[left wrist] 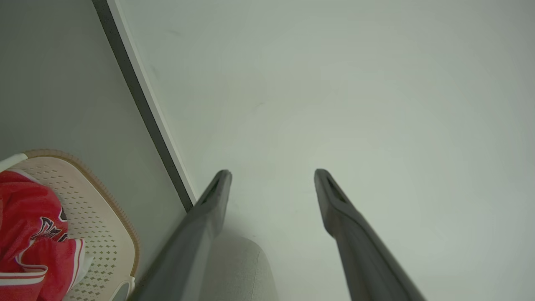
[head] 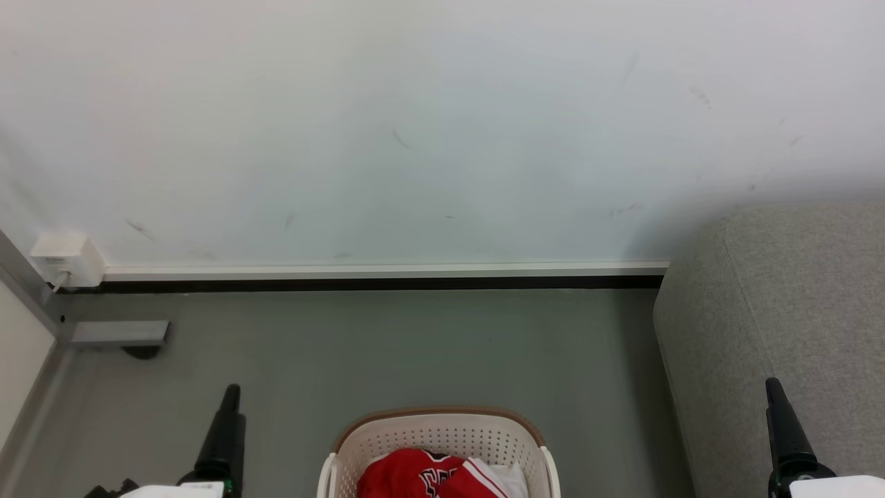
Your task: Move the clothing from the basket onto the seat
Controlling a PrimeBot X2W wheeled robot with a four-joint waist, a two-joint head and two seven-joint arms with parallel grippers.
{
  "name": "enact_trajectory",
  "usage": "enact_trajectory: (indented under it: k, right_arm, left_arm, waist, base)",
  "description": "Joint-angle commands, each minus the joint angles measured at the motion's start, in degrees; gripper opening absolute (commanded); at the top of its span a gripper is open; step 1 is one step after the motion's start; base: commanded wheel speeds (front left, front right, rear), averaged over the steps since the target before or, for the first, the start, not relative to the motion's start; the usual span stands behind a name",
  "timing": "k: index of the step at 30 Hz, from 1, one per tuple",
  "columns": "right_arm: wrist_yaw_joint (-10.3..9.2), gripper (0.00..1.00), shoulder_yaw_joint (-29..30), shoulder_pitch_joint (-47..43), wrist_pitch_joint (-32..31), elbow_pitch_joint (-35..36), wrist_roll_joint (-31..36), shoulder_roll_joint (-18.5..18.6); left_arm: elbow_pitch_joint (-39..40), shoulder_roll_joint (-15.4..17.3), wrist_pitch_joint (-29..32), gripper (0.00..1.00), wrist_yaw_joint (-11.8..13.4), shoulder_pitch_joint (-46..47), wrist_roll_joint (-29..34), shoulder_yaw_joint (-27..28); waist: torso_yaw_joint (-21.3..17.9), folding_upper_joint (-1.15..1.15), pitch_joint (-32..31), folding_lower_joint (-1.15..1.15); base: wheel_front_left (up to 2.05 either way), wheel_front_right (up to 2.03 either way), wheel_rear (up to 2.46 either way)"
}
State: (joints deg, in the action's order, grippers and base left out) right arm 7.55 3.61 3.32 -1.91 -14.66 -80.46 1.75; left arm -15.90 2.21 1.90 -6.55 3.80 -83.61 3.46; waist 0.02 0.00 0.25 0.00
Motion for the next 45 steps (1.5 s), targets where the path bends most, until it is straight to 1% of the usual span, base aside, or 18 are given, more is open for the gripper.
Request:
enact_trajectory:
  k: [1, 5, 20, 31, 38, 45]
  right_arm:
    - [-0.02, 1.0, -0.36, 0.39, 0.49, 1.39, 2.09, 0.44]
    - [-0.02, 1.0, -1.23, 0.08, 1.48, 2.53, 7.1, 0.5]
    - [-0.03, 1.0, -4.38, -1.14, 4.83, 5.29, 27.21, 0.71]
    - [-0.05, 1.0, -6.11, -1.92, 6.95, 5.55, 38.53, 0.92]
    - [-0.05, 1.0, -6.84, -2.3, 8.21, 5.86, 44.38, 0.97]
    - [-0.06, 1.0, -7.78, -2.61, 9.36, 6.28, 49.38, 1.03]
  left_arm:
    - [1.26, 0.3, -0.51, 1.0, 0.04, 0.28, 1.57, -0.16]
    - [1.99, 0.34, -1.5, 1.0, 0.5, 0.0, 5.11, -0.95]
    - [3.72, 0.45, -4.89, 1.0, 2.66, -0.84, 23.15, -4.27]
    - [4.23, 0.53, -6.94, 1.0, 4.32, -1.53, 36.28, -5.55]
    - [5.06, 0.58, -8.26, 1.0, 6.14, -2.23, 43.84, -6.43]
    - [5.61, 0.61, -9.36, 1.0, 8.12, -2.7, 49.74, -6.68]
  waist:
    - [0.01, 0.0, 0.02, 0.0]
    - [0.01, 0.0, 0.1, 0.0]
    - [-0.02, 0.0, 0.4, 0.0]
    - [0.02, 0.0, 0.35, 0.0]
    - [0.09, 0.0, 0.41, 0.0]
    - [0.12, 0.0, 0.5, 0.0]
  base:
    - [0.0, 0.0, 0.0]
    - [0.0, 0.0, 0.0]
    - [0.0, 0.0, 0.0]
    - [0.0, 0.0, 0.0]
    - [0.0, 0.0, 0.0]
    - [0.0, 0.0, 0.0]
